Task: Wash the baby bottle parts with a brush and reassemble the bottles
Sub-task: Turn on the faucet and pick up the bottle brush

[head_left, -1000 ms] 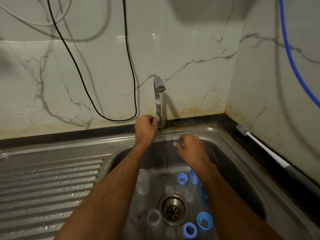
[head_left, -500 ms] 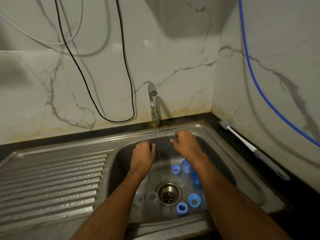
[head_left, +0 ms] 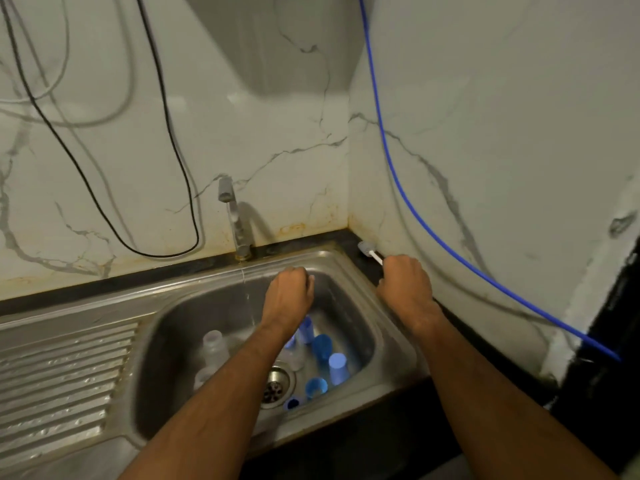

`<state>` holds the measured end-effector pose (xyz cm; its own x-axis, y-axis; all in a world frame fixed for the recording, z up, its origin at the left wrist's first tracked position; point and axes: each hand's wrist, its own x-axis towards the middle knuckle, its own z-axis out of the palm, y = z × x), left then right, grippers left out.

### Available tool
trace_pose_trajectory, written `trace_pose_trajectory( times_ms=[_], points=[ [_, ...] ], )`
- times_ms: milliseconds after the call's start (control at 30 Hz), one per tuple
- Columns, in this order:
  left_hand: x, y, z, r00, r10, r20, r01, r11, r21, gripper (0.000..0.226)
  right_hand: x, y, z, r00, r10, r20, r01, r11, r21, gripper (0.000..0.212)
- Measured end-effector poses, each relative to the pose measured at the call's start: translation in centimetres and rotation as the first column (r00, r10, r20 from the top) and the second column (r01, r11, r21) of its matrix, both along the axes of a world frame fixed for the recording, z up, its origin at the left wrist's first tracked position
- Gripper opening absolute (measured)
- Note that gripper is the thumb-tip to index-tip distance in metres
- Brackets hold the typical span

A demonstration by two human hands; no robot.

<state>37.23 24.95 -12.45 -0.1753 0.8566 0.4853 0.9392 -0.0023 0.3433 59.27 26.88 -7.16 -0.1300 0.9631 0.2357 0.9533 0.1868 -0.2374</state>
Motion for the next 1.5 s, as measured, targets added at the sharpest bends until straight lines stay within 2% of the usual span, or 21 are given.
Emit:
trace_pose_trajectory(
  times_ms=[267, 500, 600, 767, 933, 1200, 1367, 1500],
  points=[
    [3.4, 1.2, 0.0, 0.998, -0.053, -0.022, 0.052, 0.998, -0.029, 0.030, 2.9, 0.4, -1.4, 0.989, -0.057, 0.135, 0.065, 0.996, -0.060, 0.027],
    [3.7, 1.6, -0.3, 0.999, -0.039, -0.030, 0.038, 0.998, -0.047, 0.033, 2.2, 1.2, -2.2, 0.995, -0.070, 0.075, 0.076, 0.994, -0.078, 0.033],
    [3.3, 1.6, -0.4, 1.000, -0.020, -0.013, 0.019, 0.998, -0.053, 0.032, 1.2, 1.2, -1.7, 0.997, -0.070, -0.016, 0.069, 0.995, -0.073, 0.031],
    [0.7, 1.0, -0.7, 0.999, 0.031, 0.021, -0.030, 0.997, -0.074, 0.028, -2.0, 0.2, -0.3, 0.991, 0.045, -0.126, -0.052, 0.997, -0.053, 0.020],
    [-3.3, -1.2, -0.9, 0.990, 0.133, 0.041, -0.128, 0.986, -0.106, 0.027, -6.3, -1.7, -0.1, 0.990, 0.127, -0.066, -0.126, 0.992, 0.015, 0.030],
    [-11.2, -5.3, -2.1, 0.949, 0.303, 0.088, -0.278, 0.935, -0.222, 0.021, -10.9, -2.9, -2.0, 0.986, 0.163, 0.038, -0.163, 0.987, 0.008, 0.024],
    [-14.2, -5.7, -2.9, 0.931, 0.364, 0.022, -0.338, 0.883, -0.325, 0.022, -11.5, -2.4, -3.0, 0.987, 0.152, 0.043, -0.150, 0.987, -0.058, 0.024],
    [-14.8, -4.8, -3.7, 0.925, 0.379, 0.034, -0.330, 0.842, -0.426, 0.028, -11.0, -1.5, -3.7, 0.988, 0.156, -0.001, -0.155, 0.983, -0.098, 0.027]
  ],
)
